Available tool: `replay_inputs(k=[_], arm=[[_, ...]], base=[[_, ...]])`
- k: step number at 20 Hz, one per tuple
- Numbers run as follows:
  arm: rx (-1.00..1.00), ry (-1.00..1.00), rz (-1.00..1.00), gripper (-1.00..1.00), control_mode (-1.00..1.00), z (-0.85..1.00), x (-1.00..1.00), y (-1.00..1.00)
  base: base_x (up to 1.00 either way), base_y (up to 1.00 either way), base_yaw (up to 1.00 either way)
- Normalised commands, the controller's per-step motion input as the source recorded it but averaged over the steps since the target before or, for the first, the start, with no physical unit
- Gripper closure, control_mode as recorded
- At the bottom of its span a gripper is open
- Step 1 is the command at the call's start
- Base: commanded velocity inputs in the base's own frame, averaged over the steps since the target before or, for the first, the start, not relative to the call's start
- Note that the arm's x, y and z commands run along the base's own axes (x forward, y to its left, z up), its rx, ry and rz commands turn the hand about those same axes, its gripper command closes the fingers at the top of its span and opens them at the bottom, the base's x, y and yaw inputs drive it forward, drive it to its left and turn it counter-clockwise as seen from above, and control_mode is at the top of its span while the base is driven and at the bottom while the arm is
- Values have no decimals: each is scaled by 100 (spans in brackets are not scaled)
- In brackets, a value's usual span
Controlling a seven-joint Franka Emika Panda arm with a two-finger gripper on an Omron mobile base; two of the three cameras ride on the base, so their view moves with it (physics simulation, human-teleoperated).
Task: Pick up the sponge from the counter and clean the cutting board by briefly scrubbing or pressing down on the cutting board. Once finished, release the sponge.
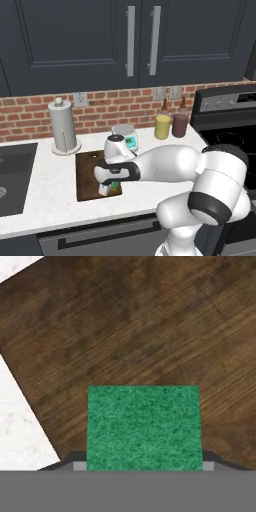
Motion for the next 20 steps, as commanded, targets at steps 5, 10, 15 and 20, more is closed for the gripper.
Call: replay_inputs(k=[5,10,15,20], arm=[[-11,2,8,100,-100,-18,1,-13],[-1,9,8,100,-100,-25,27,-16],[0,10,8,100,-100,-30,37,-19],[0,5,7,100,-100,-29,41,-10]], base=[[0,0,0],[0,0,0],[0,0,0],[0,0,0]])
